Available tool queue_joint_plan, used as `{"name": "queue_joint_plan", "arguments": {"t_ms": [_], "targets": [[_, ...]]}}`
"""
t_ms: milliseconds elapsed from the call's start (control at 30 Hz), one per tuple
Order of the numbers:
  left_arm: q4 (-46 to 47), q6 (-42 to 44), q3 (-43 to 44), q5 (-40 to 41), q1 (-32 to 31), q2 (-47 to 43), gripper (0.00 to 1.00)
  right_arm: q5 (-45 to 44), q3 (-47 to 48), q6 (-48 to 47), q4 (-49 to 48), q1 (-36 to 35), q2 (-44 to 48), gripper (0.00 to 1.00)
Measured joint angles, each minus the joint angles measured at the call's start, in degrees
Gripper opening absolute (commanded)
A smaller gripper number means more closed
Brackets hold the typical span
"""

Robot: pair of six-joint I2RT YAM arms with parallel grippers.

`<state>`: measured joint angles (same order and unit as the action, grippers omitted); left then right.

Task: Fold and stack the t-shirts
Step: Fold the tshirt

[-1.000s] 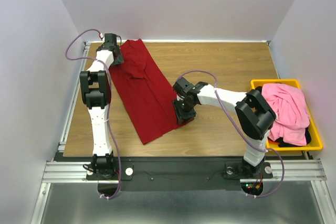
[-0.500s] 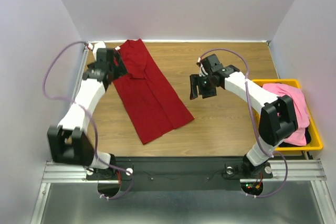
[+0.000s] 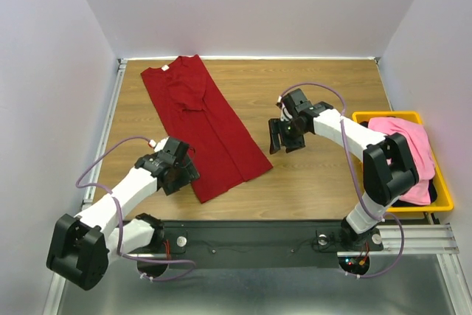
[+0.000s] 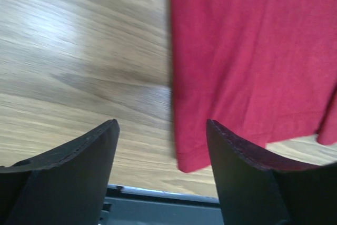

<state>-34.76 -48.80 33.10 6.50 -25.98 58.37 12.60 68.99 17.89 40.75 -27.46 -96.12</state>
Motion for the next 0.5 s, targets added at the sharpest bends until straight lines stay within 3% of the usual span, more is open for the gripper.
{"name": "queue_joint_plan", "arguments": {"t_ms": [500], "targets": [[-0.24,-7.28,0.35,-3.28,-7.91,9.79,0.62,1.03,0.07,1.38,-3.5,0.0,-2.82,0.64]]}}
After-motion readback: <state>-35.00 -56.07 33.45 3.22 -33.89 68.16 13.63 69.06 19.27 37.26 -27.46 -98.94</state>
